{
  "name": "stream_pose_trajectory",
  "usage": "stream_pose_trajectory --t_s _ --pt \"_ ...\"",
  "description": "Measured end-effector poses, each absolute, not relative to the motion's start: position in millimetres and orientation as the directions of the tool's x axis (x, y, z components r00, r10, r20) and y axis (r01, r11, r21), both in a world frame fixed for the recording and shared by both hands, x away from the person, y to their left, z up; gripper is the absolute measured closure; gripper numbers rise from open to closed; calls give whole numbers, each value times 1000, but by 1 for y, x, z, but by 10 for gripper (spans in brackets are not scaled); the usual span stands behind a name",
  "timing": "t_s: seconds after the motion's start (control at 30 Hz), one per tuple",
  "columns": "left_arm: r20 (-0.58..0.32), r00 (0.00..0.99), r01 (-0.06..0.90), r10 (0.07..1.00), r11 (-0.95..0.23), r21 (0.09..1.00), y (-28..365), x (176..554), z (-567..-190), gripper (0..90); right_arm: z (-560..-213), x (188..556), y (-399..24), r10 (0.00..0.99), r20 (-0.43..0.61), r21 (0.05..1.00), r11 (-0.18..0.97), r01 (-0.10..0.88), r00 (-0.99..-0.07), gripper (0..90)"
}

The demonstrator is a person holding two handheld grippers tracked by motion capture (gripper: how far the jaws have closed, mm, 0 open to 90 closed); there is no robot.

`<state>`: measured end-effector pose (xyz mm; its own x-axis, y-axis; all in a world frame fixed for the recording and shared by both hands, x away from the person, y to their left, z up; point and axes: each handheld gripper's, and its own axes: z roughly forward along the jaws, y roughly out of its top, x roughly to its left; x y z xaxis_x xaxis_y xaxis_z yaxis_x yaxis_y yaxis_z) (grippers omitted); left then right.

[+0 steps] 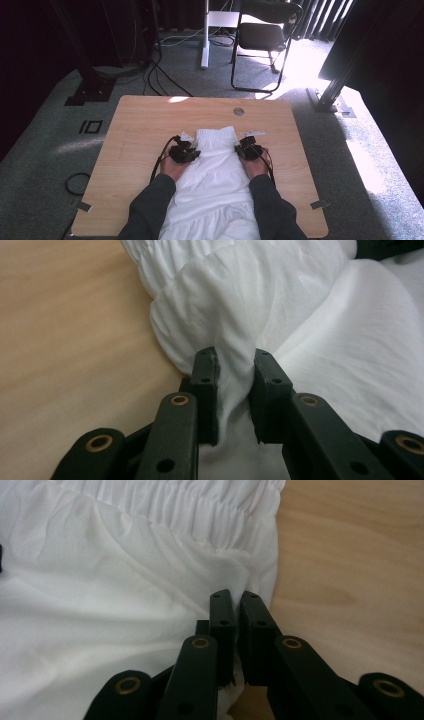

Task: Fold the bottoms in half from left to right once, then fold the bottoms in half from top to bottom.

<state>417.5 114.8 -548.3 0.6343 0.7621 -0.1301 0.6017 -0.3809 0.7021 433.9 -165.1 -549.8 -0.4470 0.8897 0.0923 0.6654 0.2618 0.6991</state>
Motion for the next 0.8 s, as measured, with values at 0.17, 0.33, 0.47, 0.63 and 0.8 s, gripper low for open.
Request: stream_pose_trajectory --t_s 0.17,0.33,0.47,0.63,0.8 --pt "-135 658 587 740 -393 708 123 391 -550 761 -551 409 -166 871 93 703 286 651 -483 853" --pt "-142 661 584 737 -387 714 125 386 -551 760 -552 401 -169 864 113 707 277 651 -491 853" --pt "-170 653 617 738 -388 685 126 391 -546 672 -552 402 -169 864 115 704 277 653 -490 856" --pt "-207 644 609 737 -330 721 132 402 -535 447 -552 403 -169 863 120 705 274 654 -490 859" --pt "-196 639 623 744 -350 700 123 426 -547 327 -552 405 -169 865 123 703 270 658 -486 861"
